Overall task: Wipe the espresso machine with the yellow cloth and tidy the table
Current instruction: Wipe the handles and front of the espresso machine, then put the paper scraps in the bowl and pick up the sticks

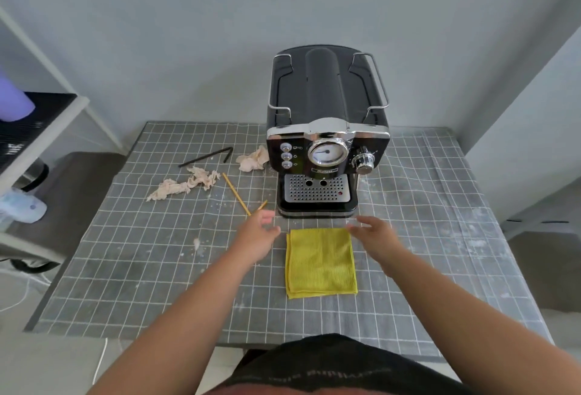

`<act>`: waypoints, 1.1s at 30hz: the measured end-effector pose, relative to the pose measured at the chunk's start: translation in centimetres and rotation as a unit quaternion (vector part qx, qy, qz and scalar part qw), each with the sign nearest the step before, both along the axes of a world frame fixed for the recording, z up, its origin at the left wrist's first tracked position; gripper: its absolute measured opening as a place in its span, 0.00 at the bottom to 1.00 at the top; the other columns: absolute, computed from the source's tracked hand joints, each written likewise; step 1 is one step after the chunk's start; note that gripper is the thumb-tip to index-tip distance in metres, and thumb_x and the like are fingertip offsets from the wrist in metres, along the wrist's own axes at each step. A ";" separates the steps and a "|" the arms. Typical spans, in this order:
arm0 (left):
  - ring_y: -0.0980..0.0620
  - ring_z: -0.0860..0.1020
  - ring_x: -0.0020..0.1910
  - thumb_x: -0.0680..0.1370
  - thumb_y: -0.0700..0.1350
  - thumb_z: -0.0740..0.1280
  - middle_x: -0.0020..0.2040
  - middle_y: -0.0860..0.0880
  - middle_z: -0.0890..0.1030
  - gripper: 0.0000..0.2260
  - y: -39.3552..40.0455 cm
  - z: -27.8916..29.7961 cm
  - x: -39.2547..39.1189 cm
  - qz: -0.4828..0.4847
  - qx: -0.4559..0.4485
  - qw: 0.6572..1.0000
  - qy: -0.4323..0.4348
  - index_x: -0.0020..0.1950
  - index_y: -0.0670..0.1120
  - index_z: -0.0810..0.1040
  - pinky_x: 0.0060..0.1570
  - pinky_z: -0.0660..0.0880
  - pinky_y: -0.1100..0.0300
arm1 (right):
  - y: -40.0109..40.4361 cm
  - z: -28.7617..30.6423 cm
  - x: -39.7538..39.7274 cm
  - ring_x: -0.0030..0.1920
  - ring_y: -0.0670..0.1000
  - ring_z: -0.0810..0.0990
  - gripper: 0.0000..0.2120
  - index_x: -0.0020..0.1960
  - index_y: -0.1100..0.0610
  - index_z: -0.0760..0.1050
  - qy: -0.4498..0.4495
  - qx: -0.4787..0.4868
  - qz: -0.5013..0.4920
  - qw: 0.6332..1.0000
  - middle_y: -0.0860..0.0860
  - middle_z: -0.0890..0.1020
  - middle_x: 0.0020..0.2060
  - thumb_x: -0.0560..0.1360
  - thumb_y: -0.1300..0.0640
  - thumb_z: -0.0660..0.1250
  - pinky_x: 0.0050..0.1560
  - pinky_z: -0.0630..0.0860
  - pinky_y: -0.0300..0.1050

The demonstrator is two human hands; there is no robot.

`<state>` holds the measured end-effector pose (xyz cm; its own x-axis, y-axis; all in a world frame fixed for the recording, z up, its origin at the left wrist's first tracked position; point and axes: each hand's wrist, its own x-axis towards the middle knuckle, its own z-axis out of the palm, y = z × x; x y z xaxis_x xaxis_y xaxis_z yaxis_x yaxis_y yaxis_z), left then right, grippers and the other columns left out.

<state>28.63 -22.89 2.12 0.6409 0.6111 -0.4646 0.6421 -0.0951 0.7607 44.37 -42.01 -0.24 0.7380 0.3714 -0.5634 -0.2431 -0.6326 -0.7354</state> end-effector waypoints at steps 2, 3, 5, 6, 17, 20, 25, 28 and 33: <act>0.50 0.73 0.68 0.80 0.42 0.65 0.67 0.50 0.76 0.15 0.7 -0.8 -0.6 0.021 0.007 1.000 -0.018 0.67 0.48 0.73 0.62 0.68 0.58 | -0.1 -0.4 -0.1 0.58 0.54 0.77 0.24 0.67 0.52 0.72 -0.014 0.013 -0.007 1.000 0.52 0.79 0.60 0.74 0.45 0.69 0.58 0.73 0.50; 0.50 0.73 0.68 0.80 0.42 0.65 0.66 0.51 0.76 0.14 1.1 -1.0 -1.0 0.025 0.019 0.999 -0.021 0.66 0.50 0.74 0.65 0.69 0.55 | 0.0 -0.2 -0.3 0.57 0.52 0.78 0.23 0.66 0.52 0.72 -0.026 0.021 -0.003 0.999 0.51 0.80 0.59 0.75 0.45 0.68 0.57 0.73 0.49; 0.51 0.73 0.68 0.80 0.43 0.65 0.65 0.52 0.78 0.13 1.9 -1.1 -1.7 0.032 0.042 0.998 -0.022 0.64 0.51 0.75 0.67 0.69 0.51 | 0.6 0.0 -0.8 0.55 0.49 0.78 0.19 0.63 0.52 0.75 -0.045 0.032 0.011 0.998 0.49 0.80 0.56 0.75 0.45 0.67 0.51 0.72 0.44; 0.52 0.73 0.67 0.80 0.43 0.65 0.65 0.52 0.78 0.12 2.4 -1.1 -2.1 0.041 0.048 0.998 -0.023 0.64 0.51 0.75 0.67 0.70 0.51 | 1.1 0.1 -1.2 0.53 0.49 0.78 0.17 0.62 0.51 0.75 -0.050 0.032 0.022 0.998 0.48 0.80 0.54 0.76 0.46 0.67 0.48 0.72 0.43; 0.52 0.74 0.66 0.81 0.45 0.65 0.66 0.53 0.77 0.14 9.6 -1.5 -6.1 0.096 0.109 0.989 0.021 0.66 0.51 0.75 0.58 0.67 0.60 | 12.5 0.1 -5.0 0.42 0.47 0.78 0.10 0.56 0.50 0.78 -0.058 0.034 0.191 0.979 0.44 0.80 0.42 0.75 0.54 0.65 0.42 0.75 0.43; 0.53 0.75 0.63 0.81 0.45 0.64 0.67 0.53 0.76 0.14 12.1 -1.9 -6.8 0.103 0.118 0.987 0.031 0.67 0.50 0.75 0.54 0.67 0.62 | 16.5 0.1 -5.8 0.43 0.50 0.79 0.11 0.57 0.50 0.78 -0.077 0.029 0.212 0.974 0.47 0.81 0.44 0.75 0.54 0.66 0.45 0.77 0.46; 0.49 0.74 0.63 0.79 0.45 0.66 0.68 0.48 0.73 0.15 16.0 -3.1 -6.4 0.092 0.211 0.971 0.057 0.66 0.49 0.75 0.60 0.68 0.59 | 22.5 0.0 -5.8 0.46 0.51 0.78 0.18 0.66 0.49 0.72 -0.160 -0.006 0.253 0.954 0.51 0.73 0.62 0.76 0.54 0.64 0.36 0.74 0.39; 0.44 0.67 0.71 0.78 0.44 0.67 0.73 0.46 0.68 0.19 18.9 -4.4 -6.2 0.037 0.300 0.949 0.090 0.69 0.50 0.74 0.70 0.63 0.53 | 25.4 -0.9 -5.1 0.62 0.55 0.75 0.24 0.71 0.50 0.66 -0.220 -0.014 0.275 0.936 0.51 0.62 0.72 0.75 0.58 0.63 0.57 0.76 0.46; 0.40 0.53 0.78 0.79 0.42 0.64 0.80 0.48 0.57 0.29 24.0 -6.4 -6.4 -0.099 0.408 0.888 0.188 0.78 0.54 0.60 0.75 0.52 0.38 | 29.4 -2.0 -4.1 0.76 0.54 0.48 0.34 0.76 0.46 0.52 -0.287 -0.109 0.281 0.909 0.45 0.43 0.77 0.76 0.64 0.60 0.71 0.60 0.48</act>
